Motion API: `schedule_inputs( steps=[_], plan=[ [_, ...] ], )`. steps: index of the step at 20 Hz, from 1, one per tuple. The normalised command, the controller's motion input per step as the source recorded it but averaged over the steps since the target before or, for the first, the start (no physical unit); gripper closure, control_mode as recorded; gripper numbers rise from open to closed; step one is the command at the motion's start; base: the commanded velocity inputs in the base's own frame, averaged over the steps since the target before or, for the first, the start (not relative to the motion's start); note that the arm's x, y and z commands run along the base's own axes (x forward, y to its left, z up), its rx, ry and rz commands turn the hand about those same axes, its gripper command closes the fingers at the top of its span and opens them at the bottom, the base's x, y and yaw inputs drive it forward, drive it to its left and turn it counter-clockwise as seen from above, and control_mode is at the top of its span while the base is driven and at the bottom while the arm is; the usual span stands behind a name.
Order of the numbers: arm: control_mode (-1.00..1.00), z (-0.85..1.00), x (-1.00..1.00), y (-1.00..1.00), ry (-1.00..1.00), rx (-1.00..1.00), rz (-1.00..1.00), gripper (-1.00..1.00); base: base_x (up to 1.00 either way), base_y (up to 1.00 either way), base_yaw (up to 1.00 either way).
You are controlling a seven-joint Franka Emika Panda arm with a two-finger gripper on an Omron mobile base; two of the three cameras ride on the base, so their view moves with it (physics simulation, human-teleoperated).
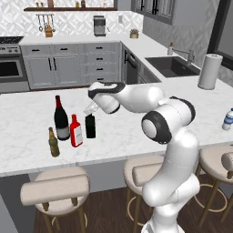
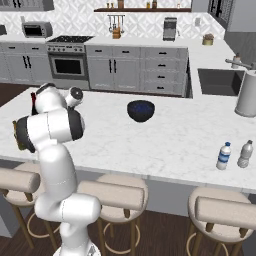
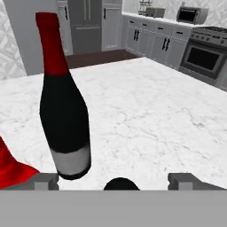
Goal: Move the plastic bottles in the middle to the plastics group, and the glass bottles in the middle to the glass group.
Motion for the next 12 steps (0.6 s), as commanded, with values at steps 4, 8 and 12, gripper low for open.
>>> schedule_inputs(
  steps=[4,8,12],
  plan=[
    [-1.00,0.99,0.00,0.00,0.00,0.02,0.00,-1.00,0.00,0.00,0.00],
    [-1.00,0.91,0.02,-0.09,0.01,0.00,0.00,-1.00,0.00,0.00,0.00],
    [-1.00,0.72,0.00,-0.34,0.02,0.00,-0.05,-1.00,0.00,0.00,0.00]
  ],
)
